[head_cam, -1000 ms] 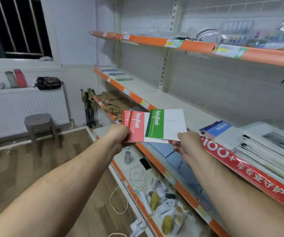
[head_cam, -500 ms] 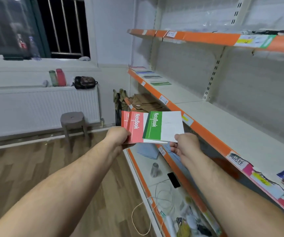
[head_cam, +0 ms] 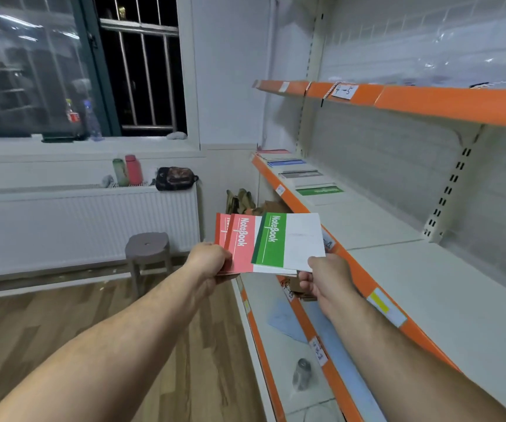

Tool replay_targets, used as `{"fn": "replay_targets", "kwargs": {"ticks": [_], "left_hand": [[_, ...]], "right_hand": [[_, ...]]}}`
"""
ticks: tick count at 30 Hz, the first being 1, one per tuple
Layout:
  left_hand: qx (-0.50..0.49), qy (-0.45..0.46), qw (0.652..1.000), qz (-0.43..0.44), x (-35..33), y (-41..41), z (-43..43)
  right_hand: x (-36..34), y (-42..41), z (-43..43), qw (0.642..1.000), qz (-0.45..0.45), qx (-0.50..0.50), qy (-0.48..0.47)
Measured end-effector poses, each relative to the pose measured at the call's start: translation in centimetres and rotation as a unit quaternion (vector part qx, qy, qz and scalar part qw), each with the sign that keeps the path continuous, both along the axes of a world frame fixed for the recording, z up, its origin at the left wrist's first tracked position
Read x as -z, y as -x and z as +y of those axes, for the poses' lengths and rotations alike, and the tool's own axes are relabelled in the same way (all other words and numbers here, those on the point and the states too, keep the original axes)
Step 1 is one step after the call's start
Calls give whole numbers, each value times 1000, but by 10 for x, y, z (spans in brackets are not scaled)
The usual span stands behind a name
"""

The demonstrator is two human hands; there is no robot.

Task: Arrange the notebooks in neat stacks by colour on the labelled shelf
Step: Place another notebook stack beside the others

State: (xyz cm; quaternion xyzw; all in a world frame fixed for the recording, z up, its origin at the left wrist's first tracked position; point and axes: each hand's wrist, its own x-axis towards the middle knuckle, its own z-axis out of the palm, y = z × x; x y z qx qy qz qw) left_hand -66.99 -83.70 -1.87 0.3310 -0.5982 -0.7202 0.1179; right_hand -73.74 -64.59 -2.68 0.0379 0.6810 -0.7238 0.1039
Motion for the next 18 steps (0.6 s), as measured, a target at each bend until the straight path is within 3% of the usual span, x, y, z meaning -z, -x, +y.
{"fn": "replay_targets", "kwargs": {"ticks": [8, 18], "left_hand": [[19, 16, 1000, 1, 13, 92, -79], [67, 7, 998, 21, 0, 247, -238]], "right_hand": [[15, 94, -76, 1000, -7, 5, -23], [9, 239, -231, 998, 17, 54, -32]]}}
